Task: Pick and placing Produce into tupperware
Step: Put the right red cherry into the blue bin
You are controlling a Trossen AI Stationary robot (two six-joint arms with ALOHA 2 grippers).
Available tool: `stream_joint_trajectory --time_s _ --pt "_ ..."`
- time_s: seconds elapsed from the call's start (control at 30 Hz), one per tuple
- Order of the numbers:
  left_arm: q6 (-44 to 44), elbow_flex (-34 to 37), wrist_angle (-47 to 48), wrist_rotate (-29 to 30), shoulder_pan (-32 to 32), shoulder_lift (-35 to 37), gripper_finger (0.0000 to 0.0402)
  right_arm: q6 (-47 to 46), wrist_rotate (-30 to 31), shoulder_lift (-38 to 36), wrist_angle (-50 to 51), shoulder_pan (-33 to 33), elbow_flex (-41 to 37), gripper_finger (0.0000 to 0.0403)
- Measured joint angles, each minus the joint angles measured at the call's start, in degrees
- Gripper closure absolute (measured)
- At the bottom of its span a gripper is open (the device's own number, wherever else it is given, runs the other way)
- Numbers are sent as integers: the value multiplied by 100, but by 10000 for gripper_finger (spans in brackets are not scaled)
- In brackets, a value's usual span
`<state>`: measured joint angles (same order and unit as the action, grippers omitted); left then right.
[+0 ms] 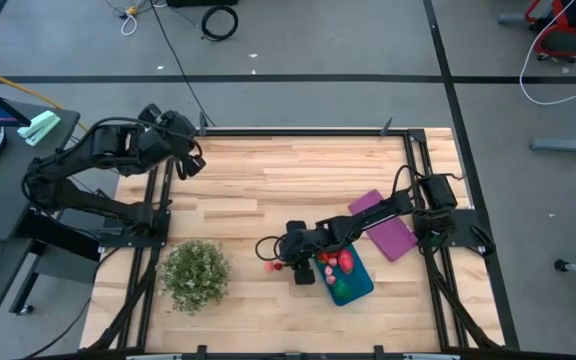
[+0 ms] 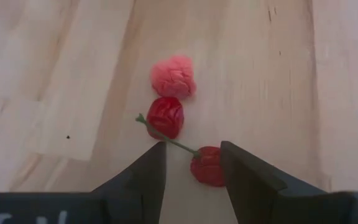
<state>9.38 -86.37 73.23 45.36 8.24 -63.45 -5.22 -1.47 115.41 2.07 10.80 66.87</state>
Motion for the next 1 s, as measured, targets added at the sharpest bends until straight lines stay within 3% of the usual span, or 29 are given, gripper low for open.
stream_joint_trajectory --time_s 0.37,1.0 --pt "-15 0 2 -2 1 -2 329 448 338 -32 266 -160 306 243" --pt "-6 0 4 -2 1 -2 332 250 99 12 482 -238 310 243"
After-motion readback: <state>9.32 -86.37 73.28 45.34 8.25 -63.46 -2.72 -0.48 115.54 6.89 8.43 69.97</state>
